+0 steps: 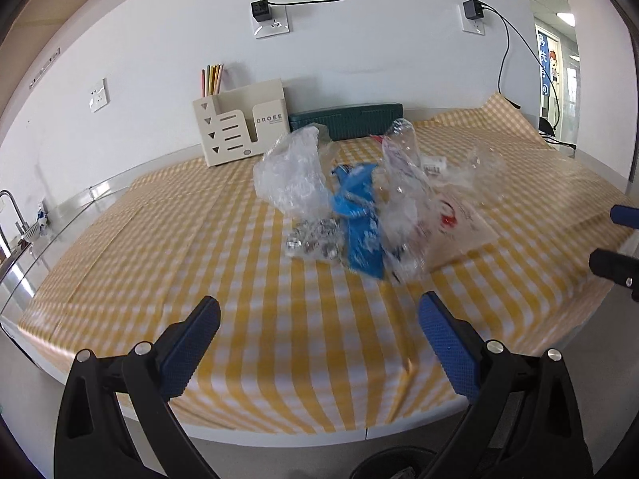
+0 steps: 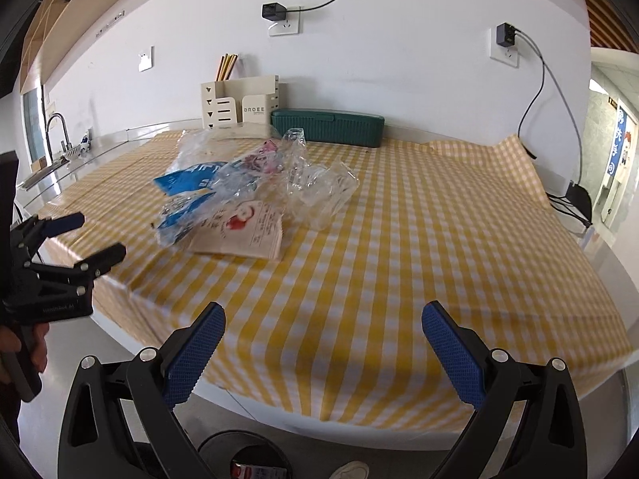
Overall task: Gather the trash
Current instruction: 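Raise both tools back toward the plastic wrappers on the counter, then grasp a clear plastic wrapper with the left tool while the right tool grasps another wrapper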
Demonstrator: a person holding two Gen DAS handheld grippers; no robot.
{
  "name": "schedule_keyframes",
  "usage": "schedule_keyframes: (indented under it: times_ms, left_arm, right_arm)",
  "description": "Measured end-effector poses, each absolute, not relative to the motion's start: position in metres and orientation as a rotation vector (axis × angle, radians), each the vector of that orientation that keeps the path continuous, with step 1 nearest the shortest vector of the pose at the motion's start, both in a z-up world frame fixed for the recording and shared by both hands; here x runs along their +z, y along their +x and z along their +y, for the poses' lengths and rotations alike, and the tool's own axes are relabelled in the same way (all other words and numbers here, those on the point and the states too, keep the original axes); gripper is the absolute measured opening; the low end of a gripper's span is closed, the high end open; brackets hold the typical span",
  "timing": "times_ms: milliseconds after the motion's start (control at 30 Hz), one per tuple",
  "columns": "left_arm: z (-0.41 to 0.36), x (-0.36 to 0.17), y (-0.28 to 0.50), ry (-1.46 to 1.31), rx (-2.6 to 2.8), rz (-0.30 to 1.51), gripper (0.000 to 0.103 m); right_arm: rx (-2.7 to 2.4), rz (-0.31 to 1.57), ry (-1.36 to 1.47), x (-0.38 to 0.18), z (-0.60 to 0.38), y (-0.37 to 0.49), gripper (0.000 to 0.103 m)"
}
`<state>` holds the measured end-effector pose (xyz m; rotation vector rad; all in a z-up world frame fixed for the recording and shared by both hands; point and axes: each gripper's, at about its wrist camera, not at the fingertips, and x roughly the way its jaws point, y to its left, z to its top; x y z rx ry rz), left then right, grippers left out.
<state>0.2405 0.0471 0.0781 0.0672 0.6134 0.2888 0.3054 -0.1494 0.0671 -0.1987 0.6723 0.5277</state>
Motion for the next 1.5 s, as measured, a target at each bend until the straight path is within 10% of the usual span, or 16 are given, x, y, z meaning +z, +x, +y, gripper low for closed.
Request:
schedule_keyframes:
  times_ms: [733,1133,1267,1500]
  left_arm:
    - [0.131,0.11,0.383,0.035,0.198,0.68,0.099]
    - [0.152,0.132,0.401,-0.027,0.074,0.686,0.099]
    - [0.143,0.138,0.439,0.042,0.078,0.722,0.099]
    - [0.144,0.116,0.498,0.055,0.092,0.828,0.095]
  right_arm:
    - [0.649,0.852,0.081,0.056,-0.109,0.456,0.099]
    - [0.709,0.935,0.131,0.035,-0.1,0.475,0.055]
    - [0.706,0.943,0.12,0.032,-0.1,0.48,0.025]
    - [0.706,0.944,0.114,0.03,-0.107,0.48,0.018]
